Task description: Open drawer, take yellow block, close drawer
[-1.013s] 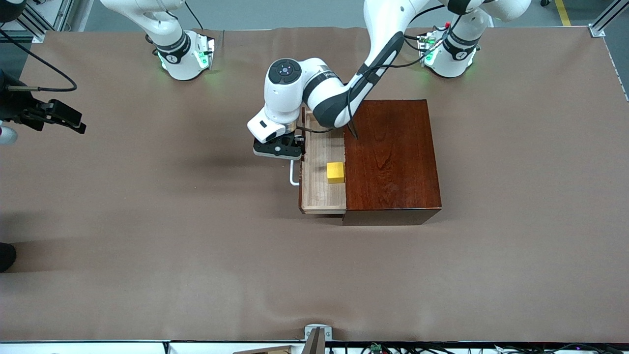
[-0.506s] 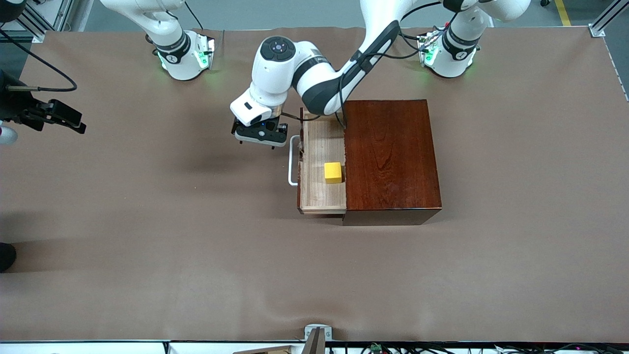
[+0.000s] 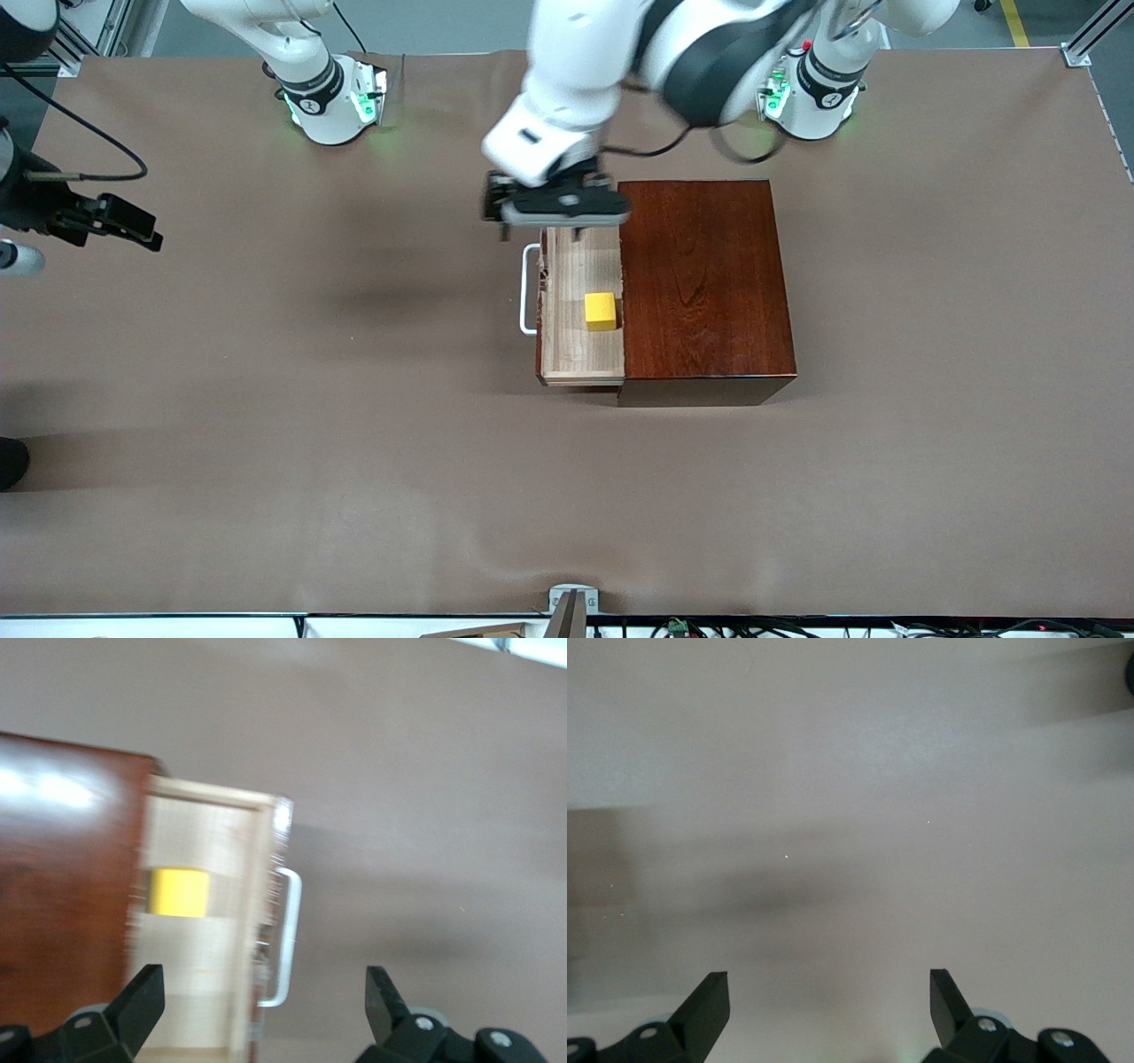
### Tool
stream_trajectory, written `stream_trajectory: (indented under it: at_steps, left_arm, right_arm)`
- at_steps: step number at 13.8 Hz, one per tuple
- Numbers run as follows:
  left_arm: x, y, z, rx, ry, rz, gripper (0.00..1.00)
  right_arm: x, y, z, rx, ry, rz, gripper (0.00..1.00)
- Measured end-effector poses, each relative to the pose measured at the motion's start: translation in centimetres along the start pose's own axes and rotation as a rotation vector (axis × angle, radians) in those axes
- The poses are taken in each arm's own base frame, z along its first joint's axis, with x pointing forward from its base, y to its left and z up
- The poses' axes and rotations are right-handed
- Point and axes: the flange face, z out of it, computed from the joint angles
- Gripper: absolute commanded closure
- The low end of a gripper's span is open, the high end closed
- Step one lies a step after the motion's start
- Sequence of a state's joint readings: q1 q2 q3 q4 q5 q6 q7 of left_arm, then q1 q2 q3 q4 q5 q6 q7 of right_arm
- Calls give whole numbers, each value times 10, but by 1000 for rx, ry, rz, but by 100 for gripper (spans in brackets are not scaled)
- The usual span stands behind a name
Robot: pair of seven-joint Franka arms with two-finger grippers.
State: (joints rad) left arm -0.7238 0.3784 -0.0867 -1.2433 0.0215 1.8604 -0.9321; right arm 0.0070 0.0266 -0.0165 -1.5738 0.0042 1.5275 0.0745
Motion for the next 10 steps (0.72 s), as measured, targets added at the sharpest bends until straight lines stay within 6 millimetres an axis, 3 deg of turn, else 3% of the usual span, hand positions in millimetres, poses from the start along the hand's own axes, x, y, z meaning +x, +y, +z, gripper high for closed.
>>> stream_trajectory:
  at_steps: [2, 5, 8, 10]
  left_arm:
    - [31, -47, -32, 51, -13, 41, 0]
    - [86, -137, -67, 121, -56, 153, 0]
    - [124, -216, -85, 142, -90, 187, 0]
    - [136, -248, -92, 150, -98, 176, 0]
  right_arm:
    - [7, -5, 5, 0, -7, -8, 0]
    - [9, -22, 9, -3, -11, 37, 0]
    - [7, -41, 9, -6, -10, 171, 0]
    - [4, -60, 10, -9, -10, 205, 0]
